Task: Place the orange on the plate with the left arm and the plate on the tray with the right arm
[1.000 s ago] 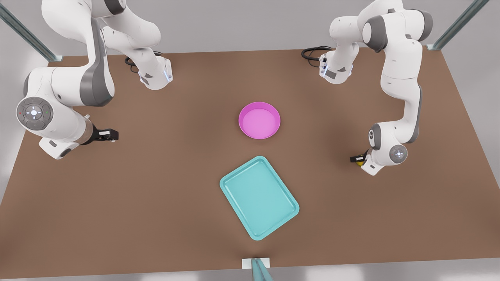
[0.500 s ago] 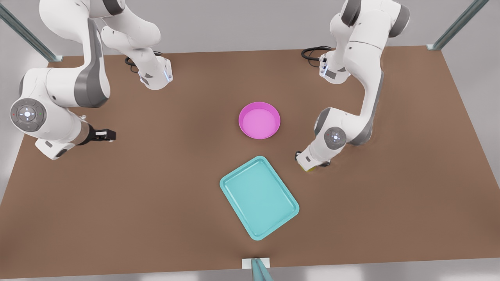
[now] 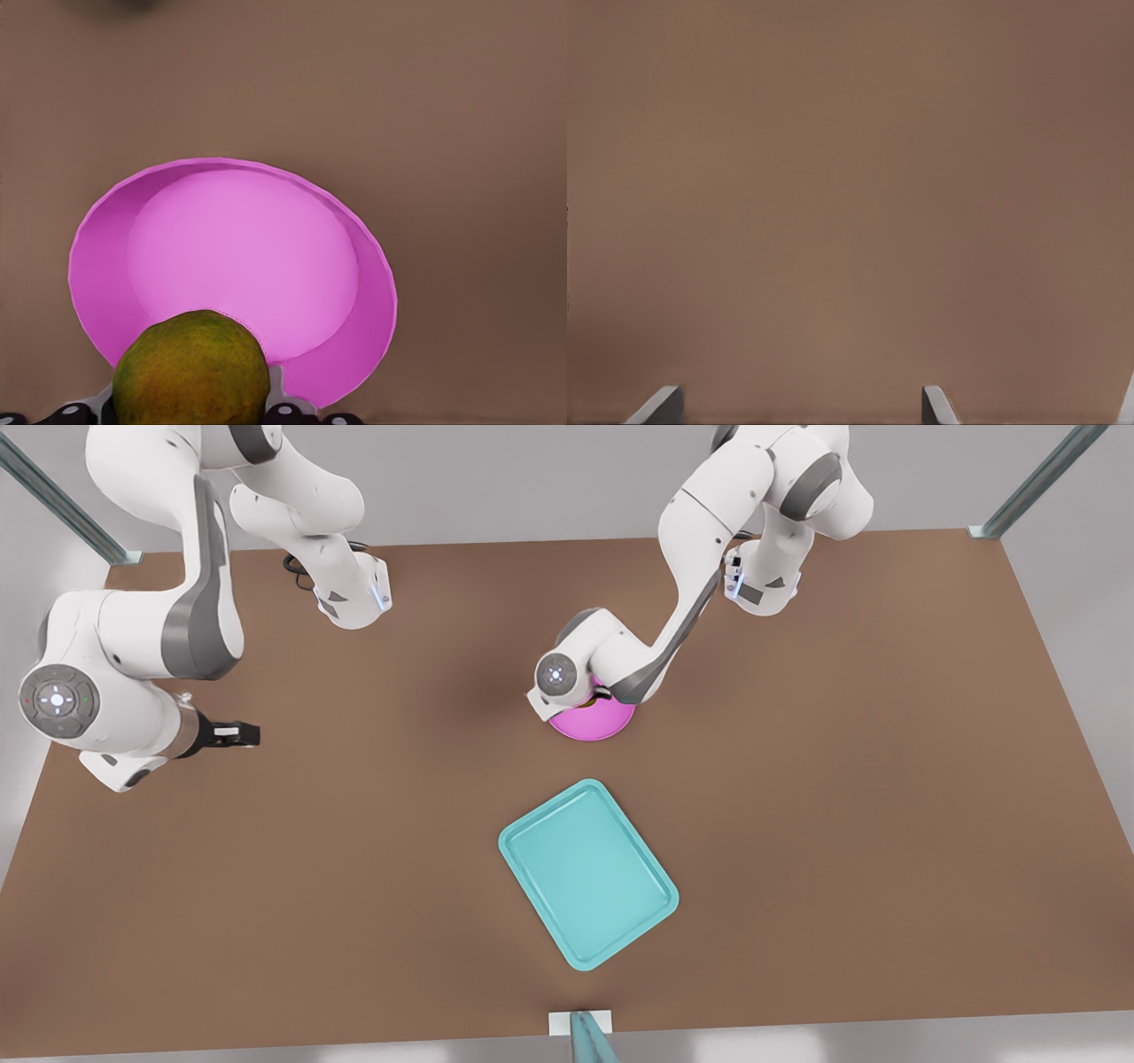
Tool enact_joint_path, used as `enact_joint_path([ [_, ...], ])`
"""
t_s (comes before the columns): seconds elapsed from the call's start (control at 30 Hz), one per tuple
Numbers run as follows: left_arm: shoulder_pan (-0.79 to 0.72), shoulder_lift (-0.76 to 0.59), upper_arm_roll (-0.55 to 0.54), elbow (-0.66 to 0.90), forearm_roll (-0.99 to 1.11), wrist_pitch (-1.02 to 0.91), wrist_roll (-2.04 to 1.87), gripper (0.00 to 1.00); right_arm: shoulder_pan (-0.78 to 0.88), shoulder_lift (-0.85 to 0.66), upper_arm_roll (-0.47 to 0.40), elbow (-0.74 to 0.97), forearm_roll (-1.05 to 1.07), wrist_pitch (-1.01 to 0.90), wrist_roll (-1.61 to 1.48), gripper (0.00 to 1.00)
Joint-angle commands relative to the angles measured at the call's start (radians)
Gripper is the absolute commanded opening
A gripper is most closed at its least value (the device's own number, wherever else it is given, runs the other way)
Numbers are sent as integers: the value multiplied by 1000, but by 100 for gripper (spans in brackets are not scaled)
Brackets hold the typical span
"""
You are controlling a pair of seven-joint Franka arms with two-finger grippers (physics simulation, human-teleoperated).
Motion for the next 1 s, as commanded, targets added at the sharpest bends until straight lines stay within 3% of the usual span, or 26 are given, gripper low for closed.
enact_joint_path([
  [0.0,0,-1,1,-16,-2,-72,-349,94,17,-2,5,-74,83,46,3,100],
  [0.03,-2,0,1,-26,-1,-72,-351,100,20,-32,13,-189,158,160,12,100],
  [0.13,1,-42,13,-20,2,-161,-341,100,164,-60,22,-380,222,398,191,100],
  [0.17,1,-121,82,39,-1,-299,-305,100,195,-66,22,-424,274,478,201,100],
  [0.2,4,-148,183,198,-1,-520,-208,100,258,-65,25,-447,290,563,280,100],
  [0.23,4,-161,271,325,-1,-602,-142,100,340,-62,24,-447,290,618,401,100],
  [0.27,14,-161,455,500,-12,-702,13,100,459,-51,24,-481,290,757,567,100],
  [0.33,14,-168,662,553,-13,-701,246,100,572,15,24,-575,434,1050,612,100],
  [0.37,14,-168,714,553,-12,-701,356,100,603,46,25,-582,475,1132,613,100],
  [0.4,95,-196,697,550,-13,-689,447,100,621,67,25,-585,478,1159,615,100],
  [0.43,372,-256,365,540,7,-673,444,100,629,89,25,-581,507,1161,616,100],
  [0.47,672,-368,-17,406,169,-565,442,100,630,113,39,-584,544,1195,613,100],
  [0.5,725,-539,-60,162,197,-358,455,100,630,127,63,-585,555,1218,612,100],
  [0.53,738,-566,-64,122,205,-333,453,100,632,141,76,-587,560,1234,610,100],
  [0.6,741,-533,-64,171,206,-432,459,100,632,158,97,-602,589,1271,599,100],
  [0.7,736,-506,-62,201,209,-434,458,100,634,176,120,-621,612,1273,596,100],
  [0.97,739,-498,-44,209,197,-455,461,100,666,236,125,-631,610,1324,592,100],
])
